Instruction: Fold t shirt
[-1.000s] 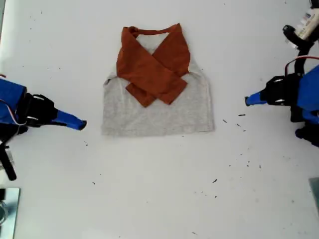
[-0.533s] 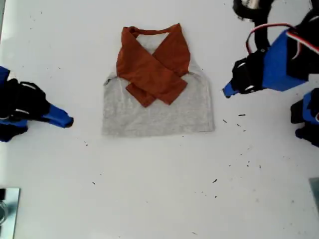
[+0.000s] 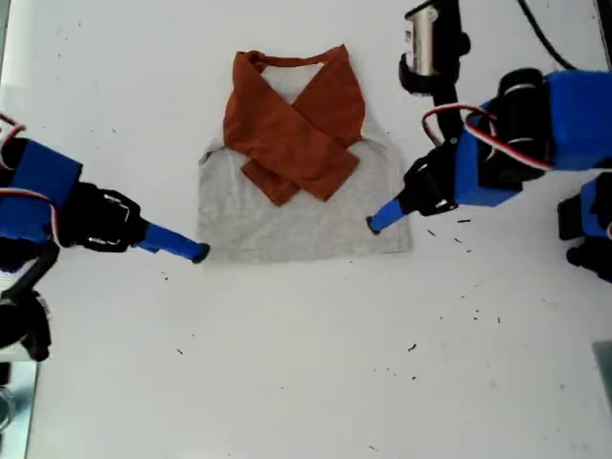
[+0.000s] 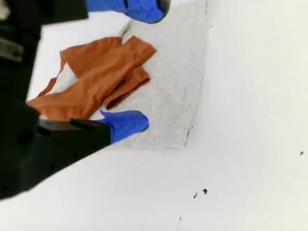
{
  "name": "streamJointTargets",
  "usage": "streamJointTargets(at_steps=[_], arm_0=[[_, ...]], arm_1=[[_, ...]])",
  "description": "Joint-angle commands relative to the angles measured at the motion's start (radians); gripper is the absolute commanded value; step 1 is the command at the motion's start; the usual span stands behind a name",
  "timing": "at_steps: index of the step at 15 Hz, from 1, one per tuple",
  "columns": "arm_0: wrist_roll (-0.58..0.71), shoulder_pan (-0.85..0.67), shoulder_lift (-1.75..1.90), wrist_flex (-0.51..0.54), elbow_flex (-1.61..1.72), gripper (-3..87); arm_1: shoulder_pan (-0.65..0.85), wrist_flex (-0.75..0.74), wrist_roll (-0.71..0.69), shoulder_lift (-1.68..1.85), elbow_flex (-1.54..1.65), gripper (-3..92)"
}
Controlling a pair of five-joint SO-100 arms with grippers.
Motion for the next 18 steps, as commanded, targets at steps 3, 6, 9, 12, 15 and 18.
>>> streamJointTargets(at_steps=[3, 6, 9, 12, 15, 18], arm_0=[[-0.003, -0.052, -0.173, -0.23, 0.086, 29.4], [0.04, -0.126, -0.339, -0.33, 0.091, 28.3], [0.071, -0.181, -0.607, -0.345, -0.003, 6.2], [0.067, -0.164, -0.64, -0.308, -0.084, -0.3], [0.083, -0.132, -0.598, -0.268, -0.158, -0.3], [0.063, -0.015, -0.591, -0.252, -0.268, -0.3]], arm_1=[[-0.014, -0.201, 0.035, -0.086, 0.121, 36.0], [-0.015, -0.337, 0.031, -0.245, 0.126, 35.8], [-0.021, -0.383, 0.038, -0.393, 0.083, 32.4], [-0.052, -0.38, 0.08, -0.443, 0.049, 3.5], [-0.084, -0.367, 0.069, -0.396, 0.012, 3.3], [-0.161, -0.344, 0.083, -0.193, 0.058, 3.2]])
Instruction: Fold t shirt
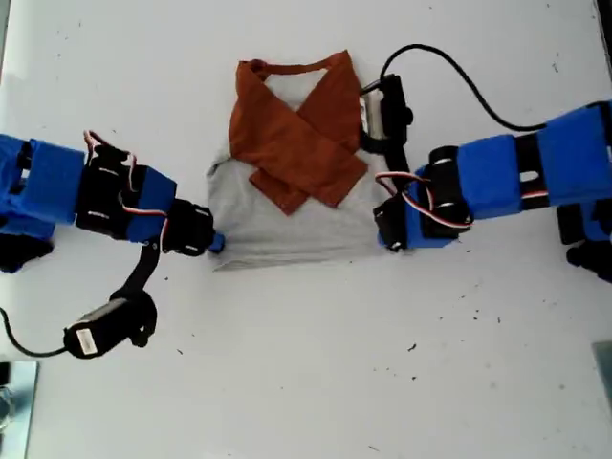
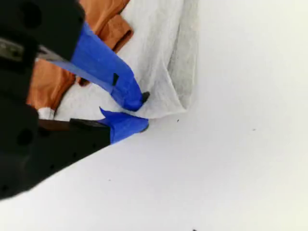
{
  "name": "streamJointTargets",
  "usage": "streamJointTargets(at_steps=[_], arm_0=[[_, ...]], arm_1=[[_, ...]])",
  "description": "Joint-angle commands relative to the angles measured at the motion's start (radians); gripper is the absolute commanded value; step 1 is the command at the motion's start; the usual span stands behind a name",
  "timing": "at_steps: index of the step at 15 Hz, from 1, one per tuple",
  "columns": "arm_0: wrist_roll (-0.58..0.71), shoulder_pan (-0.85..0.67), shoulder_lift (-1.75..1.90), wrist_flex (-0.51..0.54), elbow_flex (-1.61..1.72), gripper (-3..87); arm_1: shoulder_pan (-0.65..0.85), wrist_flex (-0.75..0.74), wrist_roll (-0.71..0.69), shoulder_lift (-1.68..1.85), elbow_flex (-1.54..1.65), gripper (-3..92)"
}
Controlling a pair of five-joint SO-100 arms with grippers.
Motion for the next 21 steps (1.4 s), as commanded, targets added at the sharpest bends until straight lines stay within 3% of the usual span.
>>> streamJointTargets(at_steps=[1, 5, 8, 10, 12, 13, 14, 15, 16, 18, 19, 21], arm_0=[[-0.028, 0.124, 0.041, 0.011, -0.107, -0.3], [-0.086, 0.302, 0.006, -0.074, -0.175, -0.3], [-0.069, 0.265, 0.123, -0.054, -0.175, -0.3], [-0.04, 0.106, 0.319, 0.057, -0.114, -0.3], [0.049, -0.216, 0.647, 0.101, 0.069, -0.4], [0.112, -0.416, 0.799, 0.1, 0.161, -0.4], [0.155, -0.575, 0.884, 0.083, 0.252, 4.2], [0.184, -0.647, 0.853, 0.084, 0.278, 35.8], [0.173, -0.661, 0.833, 0.087, 0.293, 35.0], [0.172, -0.626, 0.928, 0.025, 0.383, 20.7], [0.173, -0.62, 0.948, 0.025, 0.417, 16.0], [0.153, -0.557, 1.008, 0.028, 0.503, 15.3]], arm_1=[[-0.091, 0.04, 0.023, 0.206, 0.028, 3.2], [-0.253, -0.005, 0.086, 0.23, -0.031, 3.2], [-0.138, -0.005, -0.011, 0.281, -0.089, 3.2], [0.048, -0.026, -0.16, 0.301, -0.15, 3.2], [0.301, -0.098, -0.307, 0.305, -0.199, 3.5], [0.434, -0.17, -0.311, 0.327, -0.192, 9.3], [0.549, -0.238, -0.31, 0.321, -0.196, 35.2], [0.638, -0.249, -0.284, 0.33, -0.17, 34.9], [0.706, -0.288, -0.256, 0.403, -0.077, 34.8], [0.782, -0.272, -0.247, 0.545, 0.11, 34.8], [0.785, -0.21, -0.25, 0.601, 0.179, 34.8], [0.706, -0.164, -0.262, 0.784, 0.393, 34.8]])
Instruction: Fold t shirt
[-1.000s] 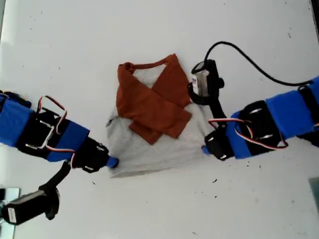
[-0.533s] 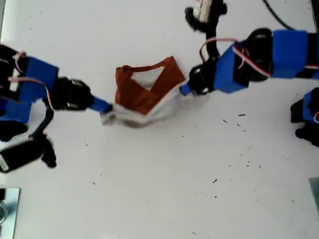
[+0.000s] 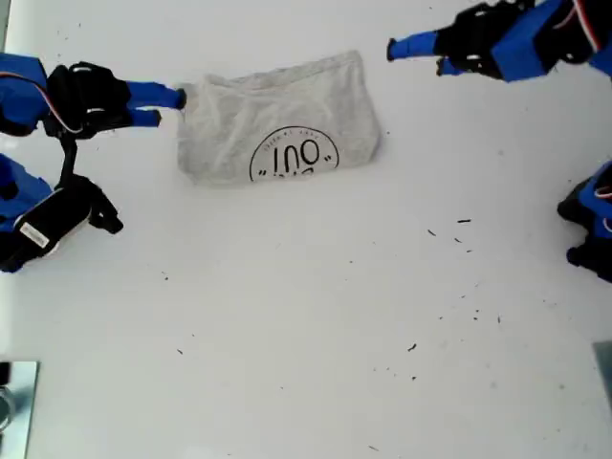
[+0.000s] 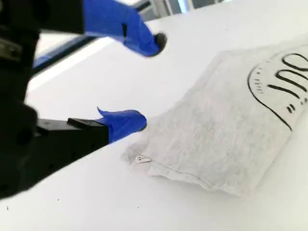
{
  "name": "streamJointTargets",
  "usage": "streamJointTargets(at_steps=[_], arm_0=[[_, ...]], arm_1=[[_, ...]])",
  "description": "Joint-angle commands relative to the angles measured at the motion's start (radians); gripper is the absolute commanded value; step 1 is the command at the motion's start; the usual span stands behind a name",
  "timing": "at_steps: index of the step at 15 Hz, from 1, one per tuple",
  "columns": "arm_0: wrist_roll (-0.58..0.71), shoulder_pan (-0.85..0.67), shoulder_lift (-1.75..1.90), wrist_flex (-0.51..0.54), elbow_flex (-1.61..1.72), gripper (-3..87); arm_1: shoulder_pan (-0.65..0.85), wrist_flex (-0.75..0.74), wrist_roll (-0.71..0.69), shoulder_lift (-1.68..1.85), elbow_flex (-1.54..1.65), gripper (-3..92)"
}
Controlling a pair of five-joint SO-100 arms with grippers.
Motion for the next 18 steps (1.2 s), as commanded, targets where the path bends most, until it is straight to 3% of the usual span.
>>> streamJointTargets(at_steps=[1, 2, 3, 4, 5, 6, 7, 8, 9, 11, 12, 13, 14, 18], arm_0=[[-0.034, 0.127, 0.104, -0.028, 0.078, 15.3], [-0.086, 0.227, 0.187, -0.04, 0.155, 15.2], [-0.172, 0.334, 0.264, -0.048, 0.244, 2.6], [-0.265, 0.457, 0.359, -0.081, 0.35, -0.3], [-0.37, 0.574, 0.492, -0.114, 0.469, -0.3], [-0.453, 0.655, 0.692, -0.1, 0.603, -0.3], [-0.515, 0.69, 0.792, 0.043, 0.6, -0.3], [-0.515, 0.693, 0.836, 0.121, 0.6, -0.3], [-0.535, 0.695, 0.827, 0.127, 0.603, -0.3], [-0.641, 0.765, 0.834, 0.144, 0.603, 14.5], [-0.483, 0.747, 0.833, 0.156, 0.603, 17.2], [-0.261, 0.727, 0.833, 0.156, 0.603, 17.8], [-0.087, 0.719, 0.833, 0.149, 0.603, 17.5], [-0.081, 0.716, 0.834, 0.149, 0.603, 16.9]], arm_1=[[-0.115, 0.021, 0.008, 0.253, 0.233, 34.8], [-0.199, 0.018, 0.051, 0.38, 0.38, 34.8], [-0.282, 0.032, 0.115, 0.522, 0.52, 22.4], [-0.368, 0.046, 0.187, 0.675, 0.65, 8.0], [-0.445, 0.069, 0.276, 0.816, 0.758, 3.6], [-0.511, 0.104, 0.342, 0.937, 0.848, 3.5], [-0.548, 0.178, 0.41, 1.051, 0.933, 3.5], [-0.574, 0.299, 0.477, 1.207, 1.023, 3.5], [-0.592, 0.334, 0.489, 1.144, 1.022, 3.5], [-0.597, 0.33, 0.482, 1.172, 1.023, 4.0], [-0.594, 0.336, 0.247, 1.203, 1.02, 4.0], [-0.594, 0.336, -0.109, 1.203, 1.02, 4.0], [-0.591, 0.351, -0.207, 1.203, 1.012, 3.9], [-0.589, 0.351, -0.206, 1.203, 1.012, 3.9]])
